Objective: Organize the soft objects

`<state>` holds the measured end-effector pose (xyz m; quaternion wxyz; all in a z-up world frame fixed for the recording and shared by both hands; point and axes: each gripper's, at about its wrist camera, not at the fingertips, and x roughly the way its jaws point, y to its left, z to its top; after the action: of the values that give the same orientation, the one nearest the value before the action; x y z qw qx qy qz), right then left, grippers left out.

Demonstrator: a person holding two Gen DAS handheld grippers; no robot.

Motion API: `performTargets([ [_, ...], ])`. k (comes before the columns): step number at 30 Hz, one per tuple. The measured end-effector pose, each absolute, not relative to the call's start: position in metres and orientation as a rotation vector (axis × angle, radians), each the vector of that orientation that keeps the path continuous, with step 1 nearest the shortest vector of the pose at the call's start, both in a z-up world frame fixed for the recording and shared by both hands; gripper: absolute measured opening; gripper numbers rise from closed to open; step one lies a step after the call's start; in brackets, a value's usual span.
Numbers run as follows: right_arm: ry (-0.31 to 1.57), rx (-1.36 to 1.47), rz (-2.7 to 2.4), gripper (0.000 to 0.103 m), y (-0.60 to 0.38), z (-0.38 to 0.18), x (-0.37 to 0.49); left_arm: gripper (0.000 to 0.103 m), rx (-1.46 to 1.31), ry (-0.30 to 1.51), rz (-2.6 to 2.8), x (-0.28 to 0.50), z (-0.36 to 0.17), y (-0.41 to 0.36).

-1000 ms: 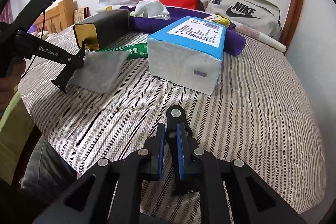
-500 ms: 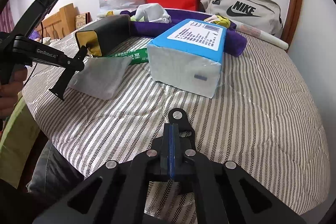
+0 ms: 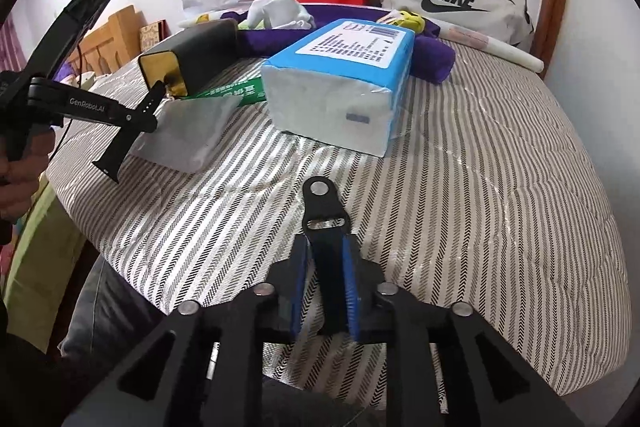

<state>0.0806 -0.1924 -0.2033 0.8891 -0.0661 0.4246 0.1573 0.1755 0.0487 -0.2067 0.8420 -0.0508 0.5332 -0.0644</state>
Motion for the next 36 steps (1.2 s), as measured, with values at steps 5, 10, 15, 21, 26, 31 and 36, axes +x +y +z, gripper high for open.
performTargets([
  [5,0.871,-0.152,0.296,0.028,-0.192,-0.202,0.082,0.007,-0.104,1.129,-0.139,0.176,-0.207,0.048],
  [10,0.878,-0.156,0.315,0.033,-0.192,-0.206,0.085,0.007,-0.112,1.135,-0.147,0.178,-0.207,0.047],
  [15,0.858,-0.17,0.326,0.021,-0.187,-0.206,0.084,0.007,-0.111,1.134,-0.148,0.178,-0.207,0.046],
  [21,0.862,-0.169,0.319,0.022,-0.187,-0.206,0.083,0.007,-0.143,1.148,-0.148,0.181,-0.209,0.049],
  [26,0.84,-0.159,0.32,0.021,-0.187,-0.208,0.082,0.007,-0.157,1.128,-0.146,0.181,-0.21,0.05],
  [31,0.849,-0.146,0.329,0.02,-0.188,-0.202,0.082,0.006,-0.148,1.107,-0.147,0.173,-0.2,0.052],
  [36,0.821,-0.158,0.33,0.02,-0.186,-0.189,0.079,0.006,-0.153,1.087,-0.145,0.166,-0.189,0.055],
])
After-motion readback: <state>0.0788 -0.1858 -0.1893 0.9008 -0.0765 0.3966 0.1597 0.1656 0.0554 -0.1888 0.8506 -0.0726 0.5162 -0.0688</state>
